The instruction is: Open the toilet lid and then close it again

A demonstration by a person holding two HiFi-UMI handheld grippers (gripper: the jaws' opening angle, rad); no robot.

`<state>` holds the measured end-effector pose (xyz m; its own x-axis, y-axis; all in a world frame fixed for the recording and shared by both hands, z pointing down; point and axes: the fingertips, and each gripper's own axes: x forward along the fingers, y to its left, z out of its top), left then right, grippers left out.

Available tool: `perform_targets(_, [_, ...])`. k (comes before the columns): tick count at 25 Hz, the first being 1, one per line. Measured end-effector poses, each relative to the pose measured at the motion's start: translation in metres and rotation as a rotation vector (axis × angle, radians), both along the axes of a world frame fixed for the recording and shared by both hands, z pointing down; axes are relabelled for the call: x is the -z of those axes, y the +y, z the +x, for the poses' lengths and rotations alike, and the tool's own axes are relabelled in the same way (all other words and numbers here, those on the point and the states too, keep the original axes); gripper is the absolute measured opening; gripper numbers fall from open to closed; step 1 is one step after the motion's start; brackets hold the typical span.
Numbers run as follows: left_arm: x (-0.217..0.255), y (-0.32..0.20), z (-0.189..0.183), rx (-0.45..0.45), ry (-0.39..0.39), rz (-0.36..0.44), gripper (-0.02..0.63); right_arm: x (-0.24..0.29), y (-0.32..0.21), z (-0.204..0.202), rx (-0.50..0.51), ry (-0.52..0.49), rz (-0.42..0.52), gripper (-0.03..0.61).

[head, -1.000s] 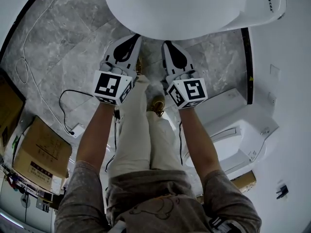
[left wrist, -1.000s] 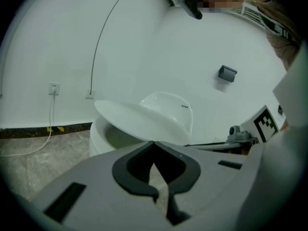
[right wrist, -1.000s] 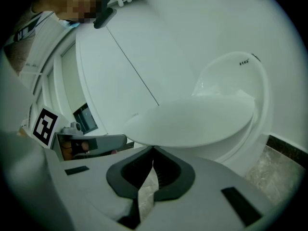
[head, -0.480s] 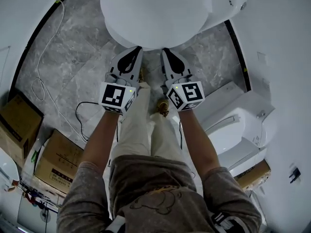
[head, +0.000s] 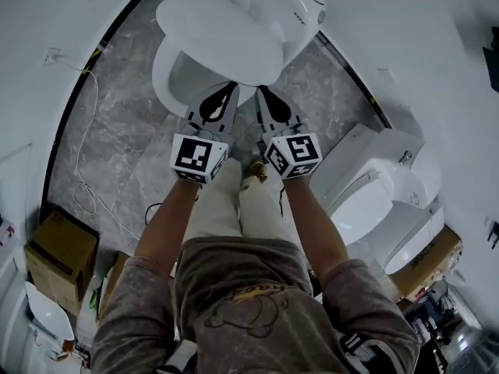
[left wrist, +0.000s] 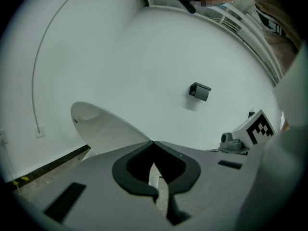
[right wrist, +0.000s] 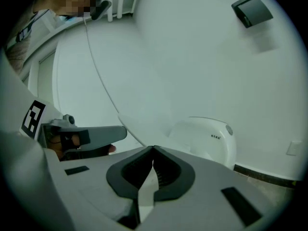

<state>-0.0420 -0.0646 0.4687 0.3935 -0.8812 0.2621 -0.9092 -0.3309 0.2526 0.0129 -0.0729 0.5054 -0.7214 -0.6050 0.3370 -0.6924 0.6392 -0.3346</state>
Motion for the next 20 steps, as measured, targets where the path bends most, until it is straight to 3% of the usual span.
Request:
perform_targets(11, [0.048, -0.11, 0.059, -0.139, -0.044, 0.06, 0.009, 0.056, -0.085, 0.083, -0.207, -0.03, 0.046, 0.026])
perform_targets(20, [0.057, -0.179, 0.097, -0.188, -0.06, 0.054, 0.009, 0.058, -0.13, 0.13, -0.269, -0.036, 0.015, 0.026])
